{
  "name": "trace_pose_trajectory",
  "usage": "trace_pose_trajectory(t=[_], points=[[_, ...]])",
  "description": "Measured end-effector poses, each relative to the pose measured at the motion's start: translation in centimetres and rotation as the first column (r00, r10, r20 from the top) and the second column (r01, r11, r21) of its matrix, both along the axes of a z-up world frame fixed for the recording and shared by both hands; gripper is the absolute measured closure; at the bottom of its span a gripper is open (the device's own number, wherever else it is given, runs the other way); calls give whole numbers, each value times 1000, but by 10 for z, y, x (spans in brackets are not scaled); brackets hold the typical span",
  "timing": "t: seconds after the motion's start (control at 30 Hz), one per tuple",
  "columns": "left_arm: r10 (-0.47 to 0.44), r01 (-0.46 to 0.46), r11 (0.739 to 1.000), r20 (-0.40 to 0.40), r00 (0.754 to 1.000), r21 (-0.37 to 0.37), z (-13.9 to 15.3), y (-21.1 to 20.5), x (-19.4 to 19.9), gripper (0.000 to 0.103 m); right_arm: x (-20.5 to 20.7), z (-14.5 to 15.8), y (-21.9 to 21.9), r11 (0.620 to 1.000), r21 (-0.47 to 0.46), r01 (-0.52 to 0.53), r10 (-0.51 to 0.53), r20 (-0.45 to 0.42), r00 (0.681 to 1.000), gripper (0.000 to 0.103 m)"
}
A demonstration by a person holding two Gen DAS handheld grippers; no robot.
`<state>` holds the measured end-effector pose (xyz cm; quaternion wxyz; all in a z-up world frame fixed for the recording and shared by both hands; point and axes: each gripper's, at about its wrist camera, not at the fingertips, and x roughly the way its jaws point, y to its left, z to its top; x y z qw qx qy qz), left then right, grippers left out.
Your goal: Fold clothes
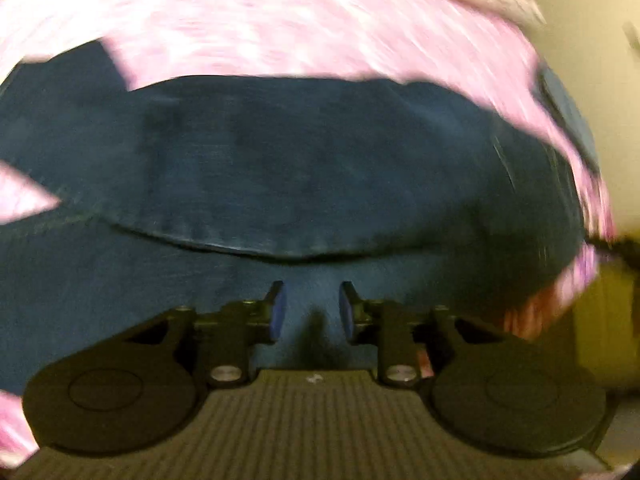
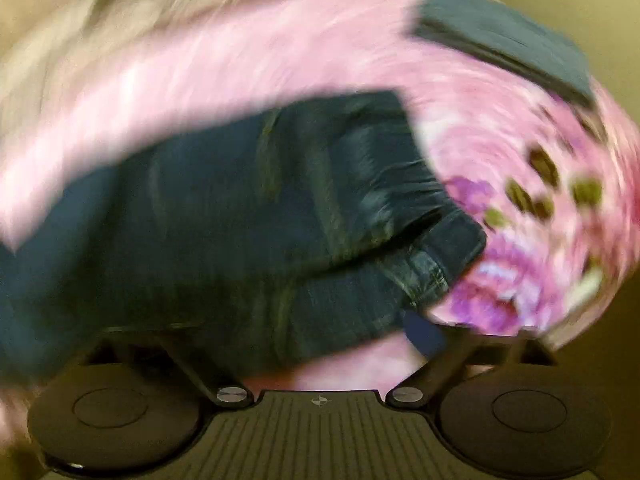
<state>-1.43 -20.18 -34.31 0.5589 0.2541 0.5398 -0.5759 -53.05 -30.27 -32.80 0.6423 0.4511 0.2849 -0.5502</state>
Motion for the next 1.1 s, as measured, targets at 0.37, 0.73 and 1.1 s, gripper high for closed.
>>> trace_pose_trajectory(t=[0.37,0.73,1.1], points=[[538,-540,842,-124,834,18,-17,27,45,62,-70,-49,-28,866,131,483,-485,458,745,26],[735,-749,663,-197,649,4,-55,26,92,78,-83,-58,-38,875,131,465,-470,451,758,46],[554,-538,764,-65,830,-356,34,78,53,100,-103,8,-37,904,-52,424,-348,484,803,87]])
